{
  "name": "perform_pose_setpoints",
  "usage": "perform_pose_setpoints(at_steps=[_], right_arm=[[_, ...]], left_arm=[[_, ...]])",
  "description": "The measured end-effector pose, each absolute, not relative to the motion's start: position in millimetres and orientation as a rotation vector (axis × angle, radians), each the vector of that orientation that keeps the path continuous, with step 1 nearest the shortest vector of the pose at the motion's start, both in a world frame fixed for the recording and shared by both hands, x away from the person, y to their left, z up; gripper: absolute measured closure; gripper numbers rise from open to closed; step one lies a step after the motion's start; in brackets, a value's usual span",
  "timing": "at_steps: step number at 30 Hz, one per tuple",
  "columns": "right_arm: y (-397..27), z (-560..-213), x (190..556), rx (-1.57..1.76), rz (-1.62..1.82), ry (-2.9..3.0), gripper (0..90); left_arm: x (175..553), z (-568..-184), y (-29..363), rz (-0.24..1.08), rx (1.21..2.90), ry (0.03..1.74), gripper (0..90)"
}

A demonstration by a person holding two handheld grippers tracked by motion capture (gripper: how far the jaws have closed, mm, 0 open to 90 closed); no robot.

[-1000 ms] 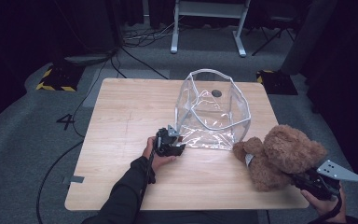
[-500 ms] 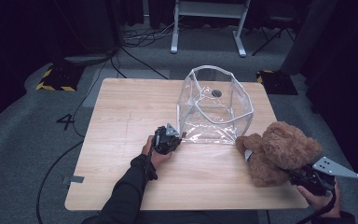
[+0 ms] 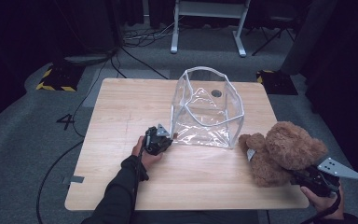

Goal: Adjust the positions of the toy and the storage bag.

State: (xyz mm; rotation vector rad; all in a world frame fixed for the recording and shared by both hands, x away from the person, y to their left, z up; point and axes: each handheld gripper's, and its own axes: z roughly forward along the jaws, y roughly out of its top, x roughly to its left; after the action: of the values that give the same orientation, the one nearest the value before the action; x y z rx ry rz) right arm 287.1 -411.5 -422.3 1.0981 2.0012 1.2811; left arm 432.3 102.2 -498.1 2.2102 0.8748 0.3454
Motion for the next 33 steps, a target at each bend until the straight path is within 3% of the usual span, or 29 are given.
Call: perform_pose_setpoints(at_steps=[10,26,31,33], right_arm=[[-397.5,-420.3,304.6,1.082,1.260,1.994,60.3],[-383.3,-419.2,351.6,1.120,1.269,2.000,59.1],[-382.3,-419.2,357.4,1.103,1.265,2.037,54.3],[-382.2,-419.0,357.7,1.108,1.267,2.038,53.1]], left_arm=[[407.3,-496.7,141.3,0.324,2.220,0.887,86.5],[370.5,-498.6,169.6,0.300,2.197,0.901,85.8],[364.7,-500.6,167.5,0.335,2.225,0.898,67.9],[364.6,-500.4,166.3,0.331,2.220,0.895,66.0]])
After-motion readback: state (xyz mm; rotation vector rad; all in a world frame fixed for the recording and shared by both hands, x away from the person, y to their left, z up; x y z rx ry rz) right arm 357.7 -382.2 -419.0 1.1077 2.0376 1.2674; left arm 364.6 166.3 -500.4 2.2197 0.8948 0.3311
